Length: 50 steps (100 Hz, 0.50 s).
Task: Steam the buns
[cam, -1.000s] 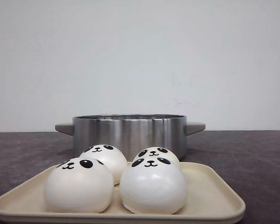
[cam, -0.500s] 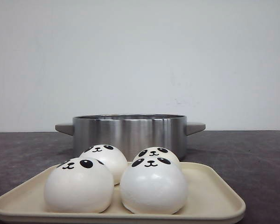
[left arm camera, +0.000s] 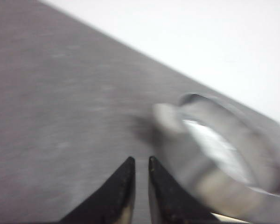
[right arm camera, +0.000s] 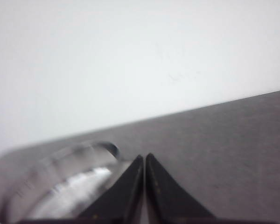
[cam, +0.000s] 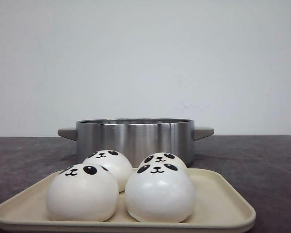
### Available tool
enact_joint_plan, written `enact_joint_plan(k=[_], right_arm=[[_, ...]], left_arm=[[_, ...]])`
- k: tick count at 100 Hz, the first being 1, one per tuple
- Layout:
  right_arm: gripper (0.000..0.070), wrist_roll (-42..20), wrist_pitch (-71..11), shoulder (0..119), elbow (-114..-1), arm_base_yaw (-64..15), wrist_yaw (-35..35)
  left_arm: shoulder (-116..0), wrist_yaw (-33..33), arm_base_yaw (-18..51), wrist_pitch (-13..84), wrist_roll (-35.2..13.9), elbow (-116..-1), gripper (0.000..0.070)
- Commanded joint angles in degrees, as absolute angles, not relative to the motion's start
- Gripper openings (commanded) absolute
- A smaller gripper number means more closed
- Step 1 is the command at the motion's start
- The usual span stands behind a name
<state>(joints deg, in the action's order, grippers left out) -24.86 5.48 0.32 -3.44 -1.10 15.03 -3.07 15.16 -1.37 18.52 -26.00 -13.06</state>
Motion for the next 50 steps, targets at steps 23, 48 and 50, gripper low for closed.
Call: enact_joint_plan(k=[23, 48, 50], right_arm=[[0.0001, -18.0, -15.6, 14.9, -33.2, -1.1, 16.5], [0.0003, -12.6, -21.3, 27.0, -53.1, -1.1, 19.3], [0.0007, -12.6, -21.1, 27.5, -53.7, -1.1, 20.1]], left_arm=[[-22.2, 15.9, -1.4, 26.0, -14.4, -41.4, 0.0015], [-33.3, 16.1, 0.1, 35.1, -8.6, -57.5, 0.0019], [-33.5, 16.1, 0.2, 34.9, -8.6, -57.8, 0.003]])
